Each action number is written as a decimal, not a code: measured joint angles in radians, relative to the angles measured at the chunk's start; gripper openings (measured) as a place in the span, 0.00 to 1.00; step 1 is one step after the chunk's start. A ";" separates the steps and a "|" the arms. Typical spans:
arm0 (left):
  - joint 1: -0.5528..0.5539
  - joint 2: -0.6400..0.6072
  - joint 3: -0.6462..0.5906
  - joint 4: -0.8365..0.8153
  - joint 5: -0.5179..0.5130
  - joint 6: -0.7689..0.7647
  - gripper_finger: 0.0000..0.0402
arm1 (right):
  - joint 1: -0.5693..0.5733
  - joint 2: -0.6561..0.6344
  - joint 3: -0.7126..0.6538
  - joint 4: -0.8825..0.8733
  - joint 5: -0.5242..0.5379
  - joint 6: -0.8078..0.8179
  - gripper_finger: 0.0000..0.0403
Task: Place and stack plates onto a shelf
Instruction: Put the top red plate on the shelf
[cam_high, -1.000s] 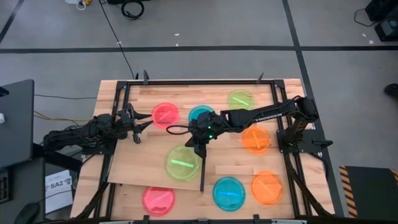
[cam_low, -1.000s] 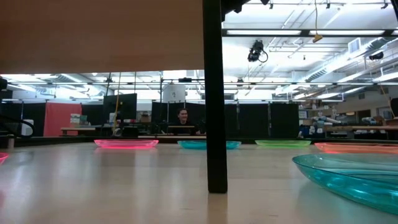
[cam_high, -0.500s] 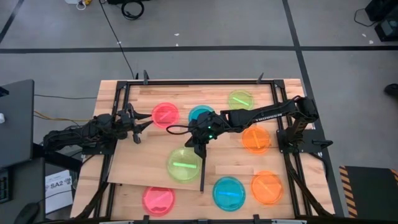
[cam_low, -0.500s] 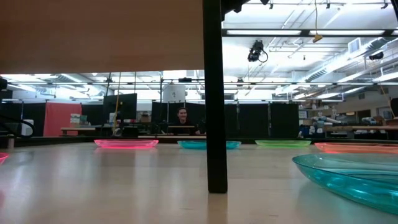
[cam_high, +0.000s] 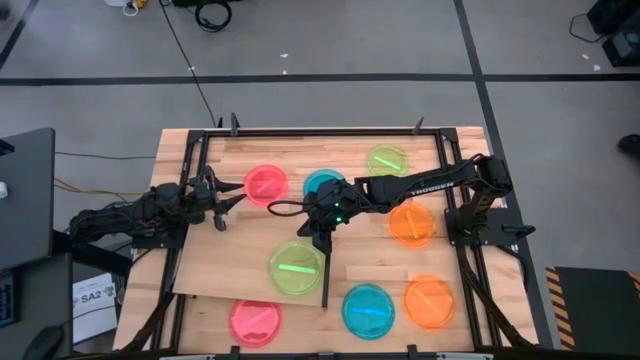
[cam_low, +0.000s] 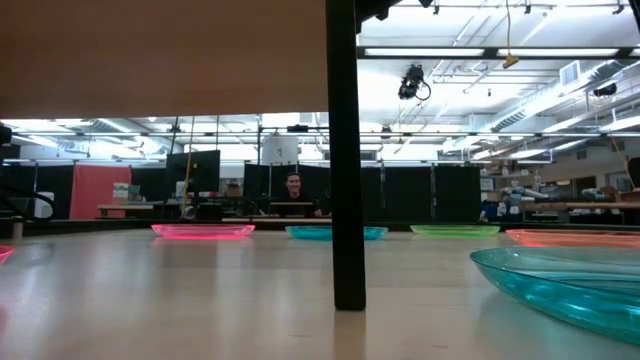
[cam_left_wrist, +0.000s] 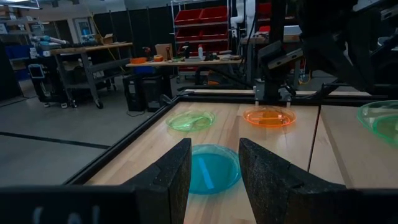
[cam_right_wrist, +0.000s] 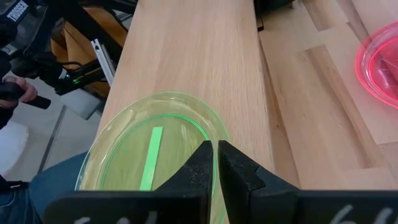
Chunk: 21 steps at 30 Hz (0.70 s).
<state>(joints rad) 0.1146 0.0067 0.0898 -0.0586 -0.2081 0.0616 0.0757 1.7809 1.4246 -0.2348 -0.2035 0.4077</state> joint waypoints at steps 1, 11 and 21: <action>0.000 0.000 0.000 0.000 0.000 0.000 0.35 | 0.000 0.000 0.000 0.000 0.000 0.000 0.08; 0.000 0.000 0.000 0.000 0.000 0.000 0.35 | 0.000 0.000 0.000 0.002 0.000 0.000 0.22; 0.000 0.000 0.000 0.000 0.000 -0.095 0.35 | -0.002 0.000 0.000 0.066 0.000 0.001 0.28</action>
<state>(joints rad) 0.1150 0.0067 0.0898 -0.0586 -0.2081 -0.0333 0.0732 1.7809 1.4242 -0.1688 -0.2031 0.4083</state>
